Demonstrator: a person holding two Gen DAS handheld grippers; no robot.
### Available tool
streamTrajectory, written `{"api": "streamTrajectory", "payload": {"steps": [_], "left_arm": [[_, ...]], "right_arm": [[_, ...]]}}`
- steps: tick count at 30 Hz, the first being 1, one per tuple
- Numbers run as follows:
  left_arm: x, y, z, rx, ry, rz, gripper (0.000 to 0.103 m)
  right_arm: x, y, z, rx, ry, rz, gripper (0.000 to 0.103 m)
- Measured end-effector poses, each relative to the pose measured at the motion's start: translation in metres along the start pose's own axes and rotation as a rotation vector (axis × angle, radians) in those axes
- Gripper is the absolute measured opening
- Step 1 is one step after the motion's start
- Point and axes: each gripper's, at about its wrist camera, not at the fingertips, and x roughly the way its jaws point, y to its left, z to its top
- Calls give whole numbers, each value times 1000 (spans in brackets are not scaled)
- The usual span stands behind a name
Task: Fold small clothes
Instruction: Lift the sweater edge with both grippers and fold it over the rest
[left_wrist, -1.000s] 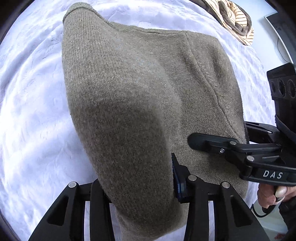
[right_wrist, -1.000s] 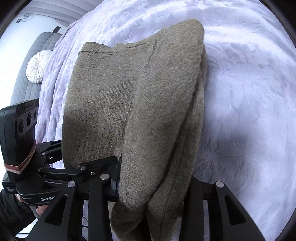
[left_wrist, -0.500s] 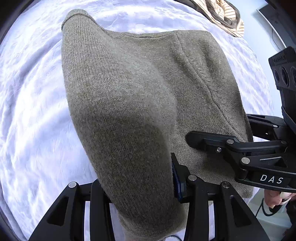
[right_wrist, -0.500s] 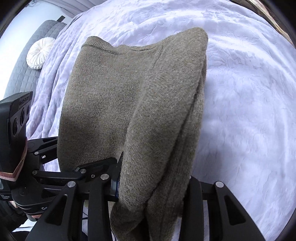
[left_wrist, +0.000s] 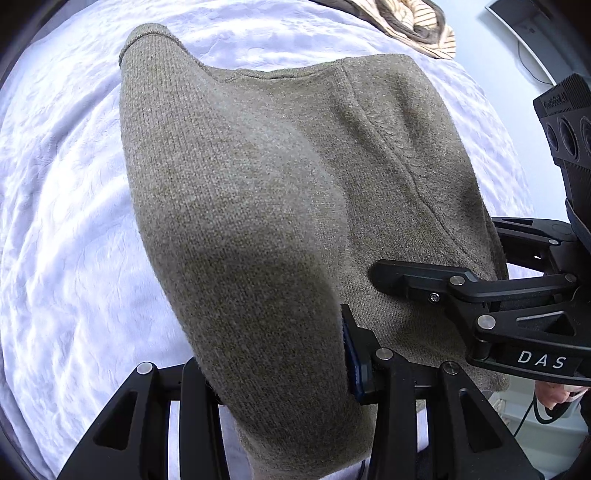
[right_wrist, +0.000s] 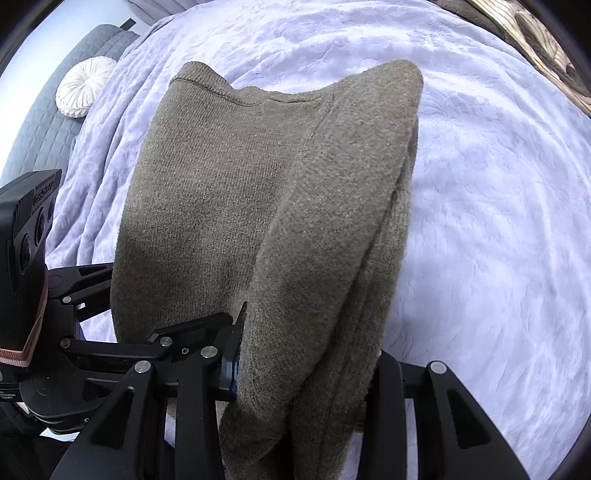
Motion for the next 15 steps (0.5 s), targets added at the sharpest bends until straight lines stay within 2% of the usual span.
{"api": "streamTrajectory", "payload": {"steps": [4,8,14,15], "left_arm": [[-6,14,-10,29,-3,-11,43],[-6,8,-14,62,-9,-16,43],[-5,10,-16,91,-7,6,43],[-15,15,-15,91,-8,11,43]], "right_arm": [[-5,4,-14,18,-4,-27,41],[-10,11,-30,36,-9,-58,41],[-12,9,-51,37,-17,-56,41],[-12,9,-53,32,-18,-49,41]]}}
